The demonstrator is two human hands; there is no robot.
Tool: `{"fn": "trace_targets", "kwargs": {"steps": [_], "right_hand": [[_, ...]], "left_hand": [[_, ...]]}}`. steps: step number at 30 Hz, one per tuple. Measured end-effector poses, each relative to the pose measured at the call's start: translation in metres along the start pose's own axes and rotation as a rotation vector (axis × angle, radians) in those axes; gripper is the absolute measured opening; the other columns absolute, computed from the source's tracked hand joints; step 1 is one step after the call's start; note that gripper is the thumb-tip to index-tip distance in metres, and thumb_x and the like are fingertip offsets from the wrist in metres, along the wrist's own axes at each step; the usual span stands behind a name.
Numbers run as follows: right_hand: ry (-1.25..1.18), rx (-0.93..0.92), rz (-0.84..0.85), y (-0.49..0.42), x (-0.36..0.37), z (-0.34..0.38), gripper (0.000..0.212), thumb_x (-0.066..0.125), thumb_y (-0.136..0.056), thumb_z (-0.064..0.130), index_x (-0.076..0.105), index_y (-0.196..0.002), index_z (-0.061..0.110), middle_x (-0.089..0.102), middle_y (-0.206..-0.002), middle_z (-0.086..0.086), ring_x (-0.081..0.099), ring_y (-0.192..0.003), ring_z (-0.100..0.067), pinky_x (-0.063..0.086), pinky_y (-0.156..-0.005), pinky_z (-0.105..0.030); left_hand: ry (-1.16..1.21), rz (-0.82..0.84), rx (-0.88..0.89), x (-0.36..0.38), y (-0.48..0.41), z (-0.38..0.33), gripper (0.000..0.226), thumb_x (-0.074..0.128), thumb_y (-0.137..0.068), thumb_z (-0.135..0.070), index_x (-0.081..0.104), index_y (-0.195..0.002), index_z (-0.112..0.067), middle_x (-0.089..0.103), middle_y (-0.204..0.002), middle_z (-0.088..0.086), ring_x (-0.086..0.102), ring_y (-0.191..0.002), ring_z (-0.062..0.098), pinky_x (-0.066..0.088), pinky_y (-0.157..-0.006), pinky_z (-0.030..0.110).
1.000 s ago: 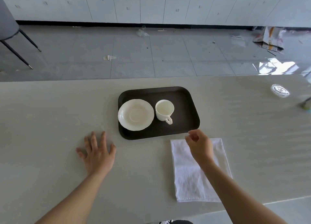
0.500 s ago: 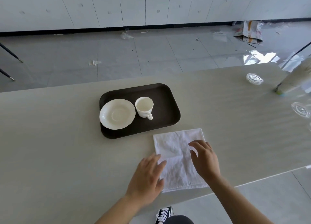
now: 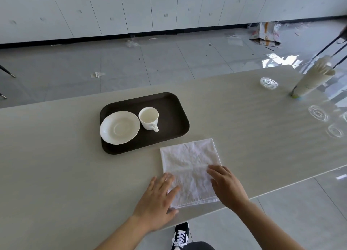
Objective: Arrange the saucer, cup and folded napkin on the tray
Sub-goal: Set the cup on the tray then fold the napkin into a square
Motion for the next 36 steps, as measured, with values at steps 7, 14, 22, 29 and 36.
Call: {"fn": "trace_targets", "kwargs": {"steps": [7,14,22,29,36], "right_hand": [[-0.063,-0.054,0.042,0.015,0.001,-0.013,0.031,0.074,-0.09,0.03,0.073,-0.118,0.017,0.064,-0.138,0.002,0.057,-0.13,-0.022,0.059,-0.09,-0.037],[-0.042,-0.124,0.319,0.028,0.011,-0.022,0.112,0.056,-0.067,0.091,0.033,-0.156,0.026,0.018,-0.163,0.015,0.012,-0.151,-0.005,0.027,-0.117,-0.028],[-0.159,-0.066,0.038,0.021,-0.012,-0.022,0.023,0.075,-0.09,0.016,0.075,-0.113,0.019,0.074,-0.124,0.004,0.067,-0.119,-0.017,0.062,-0.083,-0.037],[-0.216,0.131,0.138,0.004,-0.016,-0.037,0.015,0.07,-0.094,0.027,0.065,-0.083,0.017,0.055,-0.061,0.002,0.043,-0.058,-0.026,0.049,-0.059,-0.039],[-0.324,0.265,0.087,-0.025,-0.021,-0.046,0.019,0.072,-0.092,0.026,0.064,-0.079,0.014,0.052,-0.057,0.002,0.045,-0.057,-0.025,0.037,-0.052,-0.026]], "left_hand": [[-0.03,-0.176,-0.005,-0.003,-0.003,-0.01,0.041,0.075,-0.06,-0.019,0.073,-0.102,-0.021,0.069,-0.121,0.013,0.063,-0.117,0.03,0.055,-0.088,0.05],[0.127,-0.364,-0.047,-0.033,-0.013,0.002,0.012,0.069,-0.069,-0.008,0.066,-0.078,-0.015,0.074,-0.084,0.002,0.071,-0.08,0.02,0.058,-0.077,0.038],[0.276,-0.366,-0.106,-0.039,-0.013,0.018,0.011,0.062,-0.082,-0.007,0.065,-0.091,-0.013,0.066,-0.066,-0.002,0.057,-0.058,0.025,0.053,-0.09,0.043],[0.3,-0.222,-0.022,-0.028,-0.002,0.018,0.038,0.077,-0.075,-0.024,0.063,-0.109,-0.022,0.072,-0.093,-0.009,0.066,-0.079,0.017,0.046,-0.091,0.031],[0.863,-0.309,-0.579,-0.031,-0.018,0.057,0.015,0.062,-0.085,-0.018,0.056,-0.072,-0.021,0.063,-0.063,0.0,0.059,-0.063,0.021,0.045,-0.058,0.034]]}}
Point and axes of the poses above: each hand's wrist, its own y-axis away from the middle knuckle, its own x-axis out of the palm, z = x × y, the point moved 7 cm from there along -y, towards the middle knuckle
